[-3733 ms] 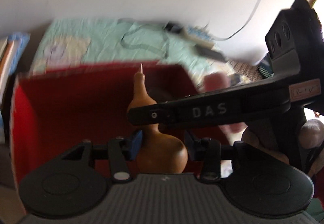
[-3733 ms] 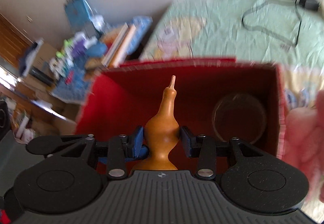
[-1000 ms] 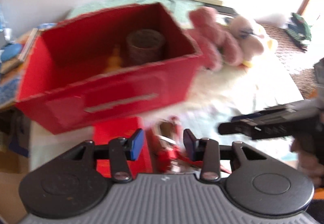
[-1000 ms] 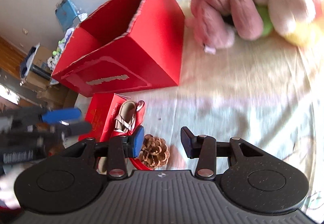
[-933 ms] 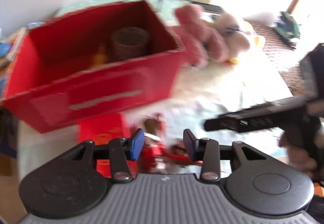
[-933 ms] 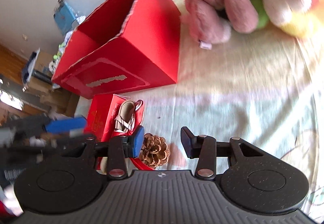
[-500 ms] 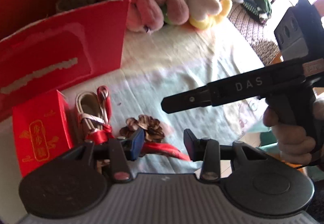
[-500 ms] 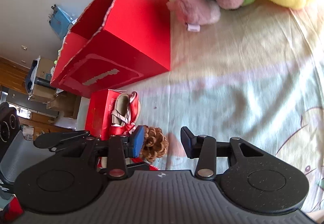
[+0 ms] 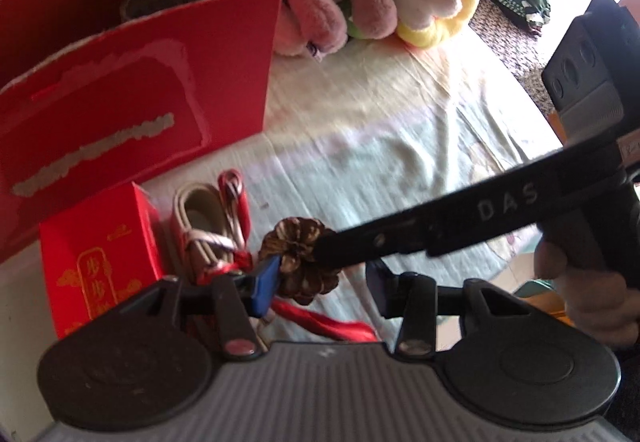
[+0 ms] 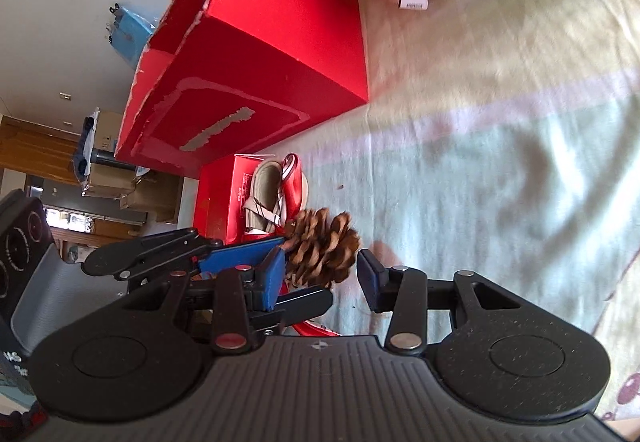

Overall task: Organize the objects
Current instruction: 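Grasp the pine cone with the right gripper and lift it, then lower the pine cone into the red box and release it, then withdraw the right gripper from the red box, then move the right gripper to the sandals with red straps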

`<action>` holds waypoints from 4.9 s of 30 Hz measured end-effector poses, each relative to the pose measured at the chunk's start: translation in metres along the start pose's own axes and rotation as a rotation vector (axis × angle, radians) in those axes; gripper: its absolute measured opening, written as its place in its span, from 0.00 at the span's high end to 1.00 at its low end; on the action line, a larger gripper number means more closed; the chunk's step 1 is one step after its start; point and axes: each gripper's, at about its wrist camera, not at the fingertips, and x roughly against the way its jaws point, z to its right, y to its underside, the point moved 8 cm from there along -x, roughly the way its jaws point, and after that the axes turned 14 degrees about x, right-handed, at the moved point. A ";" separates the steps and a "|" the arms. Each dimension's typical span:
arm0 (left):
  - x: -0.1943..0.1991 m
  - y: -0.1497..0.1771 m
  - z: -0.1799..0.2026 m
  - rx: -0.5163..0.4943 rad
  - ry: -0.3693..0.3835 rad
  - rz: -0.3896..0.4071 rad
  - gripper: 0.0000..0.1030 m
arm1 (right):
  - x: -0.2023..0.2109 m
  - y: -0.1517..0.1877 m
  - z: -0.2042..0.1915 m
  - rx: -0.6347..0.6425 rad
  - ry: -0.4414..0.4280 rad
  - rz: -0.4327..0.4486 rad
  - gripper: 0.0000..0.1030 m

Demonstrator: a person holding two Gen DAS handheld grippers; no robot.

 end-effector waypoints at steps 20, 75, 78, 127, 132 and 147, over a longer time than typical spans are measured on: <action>0.073 -0.074 0.068 -0.142 0.191 0.237 0.54 | 0.120 -0.081 -0.063 0.255 0.233 0.297 0.65; 0.054 -0.146 -0.113 0.142 -0.025 0.213 0.55 | -0.030 -0.172 -0.075 0.404 0.479 0.019 0.66; 0.058 -0.145 -0.121 0.150 -0.088 0.222 0.54 | -0.031 -0.171 -0.083 0.401 0.422 0.046 0.67; 0.098 -0.117 -0.136 0.190 -0.402 0.282 0.51 | 0.007 -0.134 -0.103 0.337 0.237 0.328 0.56; 0.109 -0.107 -0.118 0.208 -0.441 0.306 0.51 | 0.016 -0.129 -0.102 0.385 0.276 0.398 0.51; 0.117 -0.070 -0.075 0.250 -0.540 0.333 0.48 | 0.021 -0.092 -0.093 0.339 0.220 0.373 0.47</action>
